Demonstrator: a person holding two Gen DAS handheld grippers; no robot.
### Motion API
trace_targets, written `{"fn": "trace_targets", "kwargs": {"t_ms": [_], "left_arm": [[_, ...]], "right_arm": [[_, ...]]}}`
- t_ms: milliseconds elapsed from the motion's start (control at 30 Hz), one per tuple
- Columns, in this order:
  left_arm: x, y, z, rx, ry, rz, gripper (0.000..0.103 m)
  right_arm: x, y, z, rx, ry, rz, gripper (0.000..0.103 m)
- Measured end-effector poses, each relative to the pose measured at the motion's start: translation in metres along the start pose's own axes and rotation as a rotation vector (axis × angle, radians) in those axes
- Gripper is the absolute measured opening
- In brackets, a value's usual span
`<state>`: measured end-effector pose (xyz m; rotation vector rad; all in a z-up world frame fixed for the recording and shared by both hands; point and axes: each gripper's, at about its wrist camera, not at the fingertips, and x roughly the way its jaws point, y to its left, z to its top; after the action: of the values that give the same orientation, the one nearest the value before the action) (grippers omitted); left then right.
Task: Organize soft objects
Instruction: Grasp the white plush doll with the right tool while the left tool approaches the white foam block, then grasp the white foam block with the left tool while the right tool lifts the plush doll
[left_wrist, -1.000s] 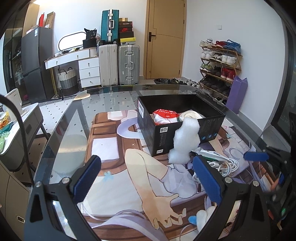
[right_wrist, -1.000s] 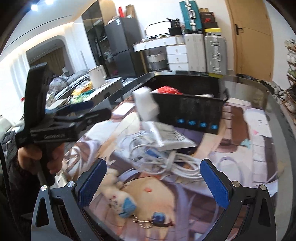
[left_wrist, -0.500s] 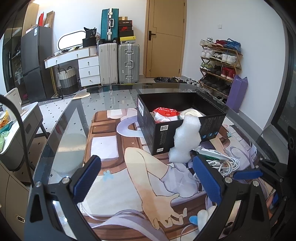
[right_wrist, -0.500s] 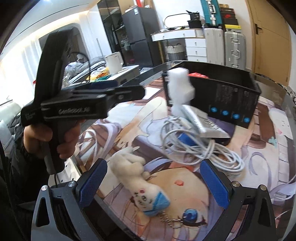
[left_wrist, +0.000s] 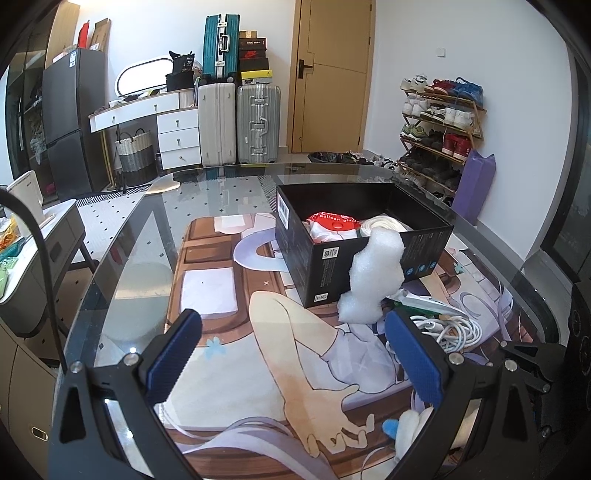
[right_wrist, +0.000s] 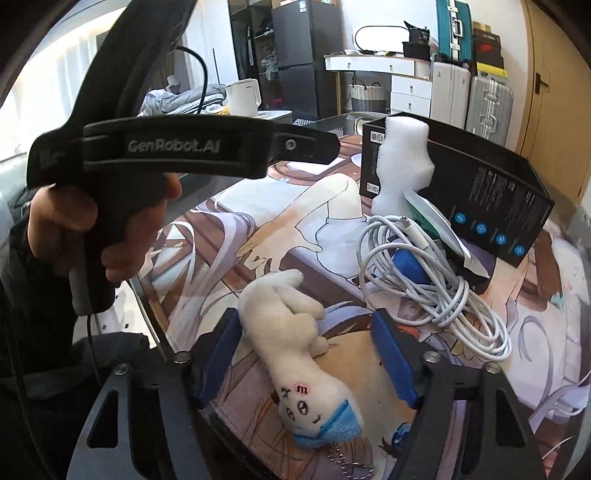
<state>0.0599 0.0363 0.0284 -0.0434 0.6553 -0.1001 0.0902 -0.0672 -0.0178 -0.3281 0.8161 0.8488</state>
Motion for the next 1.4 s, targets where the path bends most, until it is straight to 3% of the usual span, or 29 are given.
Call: {"fn": "trace_targets", "kwargs": {"t_ms": [133,400,1000,1400], "left_arm": [[0.000,0.000,0.000,-0.001,0.000,0.001,0.100],[-0.001,0.002,0.001,-0.009,-0.003,0.004,0.100],[0.003,-0.005,0.000,0.001,0.011,-0.016,0.100],[0.017,-0.024,0.010,0.020,0.022,-0.046,0.100]], "right_arm": [[0.000,-0.001,-0.001,-0.012,-0.002,0.021,0.041],[-0.023,-0.011,-0.001,0.001,-0.054,0.067,0.041],[-0.090,-0.063,0.007,0.170,-0.270,0.016,0.041],[-0.114,-0.090,0.010,0.257,-0.338,-0.042,0.041]]}}
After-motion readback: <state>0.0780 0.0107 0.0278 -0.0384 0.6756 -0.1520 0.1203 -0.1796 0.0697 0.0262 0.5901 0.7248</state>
